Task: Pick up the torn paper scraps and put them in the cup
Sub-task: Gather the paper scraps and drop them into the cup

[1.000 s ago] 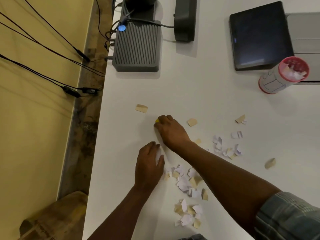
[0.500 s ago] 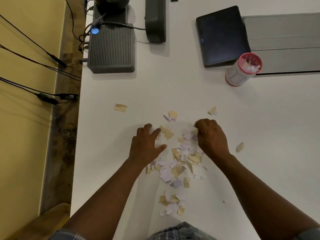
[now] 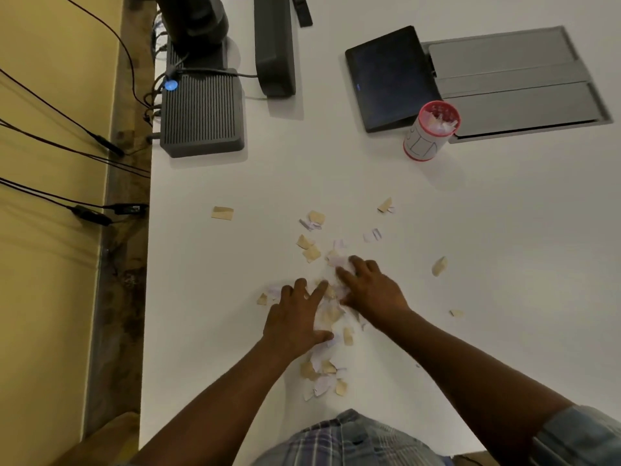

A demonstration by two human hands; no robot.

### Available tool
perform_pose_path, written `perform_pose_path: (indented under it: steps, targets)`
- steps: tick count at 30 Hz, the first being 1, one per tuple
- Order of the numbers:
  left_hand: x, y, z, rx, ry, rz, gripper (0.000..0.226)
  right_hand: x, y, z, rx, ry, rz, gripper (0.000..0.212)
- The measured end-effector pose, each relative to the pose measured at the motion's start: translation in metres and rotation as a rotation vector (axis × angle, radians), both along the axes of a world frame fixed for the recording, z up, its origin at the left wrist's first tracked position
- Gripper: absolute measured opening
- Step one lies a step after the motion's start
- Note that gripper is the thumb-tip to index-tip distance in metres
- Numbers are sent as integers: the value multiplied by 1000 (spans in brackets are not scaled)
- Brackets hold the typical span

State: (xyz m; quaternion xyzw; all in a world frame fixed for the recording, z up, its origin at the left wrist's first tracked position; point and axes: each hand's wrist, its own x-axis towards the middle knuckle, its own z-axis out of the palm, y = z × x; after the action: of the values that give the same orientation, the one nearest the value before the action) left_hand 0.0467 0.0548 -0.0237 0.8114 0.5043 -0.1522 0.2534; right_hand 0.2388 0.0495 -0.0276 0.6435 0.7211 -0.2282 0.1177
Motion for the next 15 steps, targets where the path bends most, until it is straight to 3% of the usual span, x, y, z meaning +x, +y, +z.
perform_pose_path:
  steps: [4,8,11,15]
  targets:
    - [17,-12,1,78,12,-31,66,-9,-22,3,93,50,77,29]
    - [19,-18,-2,125,-159,5,18,-2,-31,6,120,63,48,19]
    - [17,-14,-5,66,-290,90,18,11,-36,6,169,101,-32,19]
    - [17,4,-2,-11,-395,212,17,29,-34,14,231,344,-325,22]
